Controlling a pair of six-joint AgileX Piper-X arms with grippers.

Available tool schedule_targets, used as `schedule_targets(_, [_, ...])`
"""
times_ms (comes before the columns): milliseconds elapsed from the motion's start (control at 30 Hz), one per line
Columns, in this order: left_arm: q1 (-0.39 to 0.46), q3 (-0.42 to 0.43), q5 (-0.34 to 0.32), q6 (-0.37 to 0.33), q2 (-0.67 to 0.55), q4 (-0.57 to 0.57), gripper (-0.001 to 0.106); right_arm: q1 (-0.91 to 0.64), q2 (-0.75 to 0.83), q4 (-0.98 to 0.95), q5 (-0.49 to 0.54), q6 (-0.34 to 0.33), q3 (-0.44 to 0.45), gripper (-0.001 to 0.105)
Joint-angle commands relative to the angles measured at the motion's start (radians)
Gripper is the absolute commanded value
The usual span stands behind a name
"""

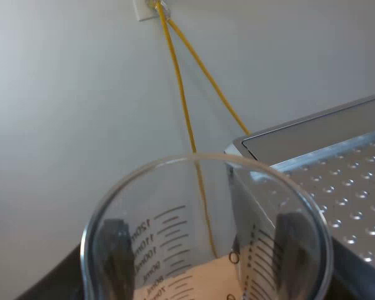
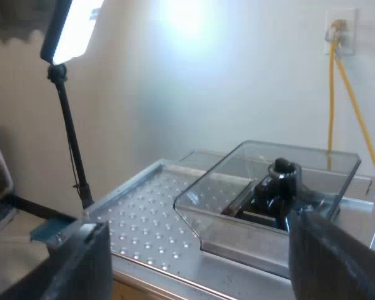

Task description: Pour the beans into the coffee machine

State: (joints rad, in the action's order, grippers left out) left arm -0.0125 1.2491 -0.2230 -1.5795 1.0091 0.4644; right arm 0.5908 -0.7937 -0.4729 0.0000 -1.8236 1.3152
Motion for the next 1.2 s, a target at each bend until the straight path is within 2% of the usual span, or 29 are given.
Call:
schedule_targets(33, [-0.005, 0.012, 0.010, -0.010, 0.000, -0.013, 0.031, 0.002, 0.008, 0.098, 0.000, -0.009, -0.037, 0.062])
schedule_targets(167, [-0.005, 0.012, 0.010, -0.011, 0.000, -0.013, 0.031, 0.002, 0.008, 0.218, 0.000, 0.006, -0.107, 0.062])
schedule_targets(400, [-0.005, 0.012, 0.010, -0.011, 0.000, -0.013, 0.031, 0.002, 0.008, 0.296, 0.000, 0.011, -0.186, 0.062])
schedule_targets(500, [-0.005, 0.012, 0.010, -0.011, 0.000, -0.013, 0.031, 0.002, 0.008, 0.425, 0.000, 0.035, -0.249, 0.062])
schedule_targets(700, [-0.005, 0.012, 0.010, -0.011, 0.000, -0.013, 0.031, 0.002, 0.008, 0.519, 0.012, 0.071, -0.314, 0.062])
schedule_targets(933, [-0.017, 0.012, 0.010, 0.031, 0.000, -0.013, 0.031, 0.002, 0.008, 0.520, 0.012, 0.071, -0.324, 0.062])
schedule_targets(1067, [-0.063, 0.015, 0.056, 0.065, 0.006, -0.006, 0.031, 0.002, 0.008, 0.520, 0.012, 0.071, -0.324, 0.062])
schedule_targets(1200, [-0.087, 0.074, 0.112, 0.104, 0.057, 0.088, 0.031, 0.002, 0.008, 0.518, 0.012, 0.071, -0.324, 0.062])
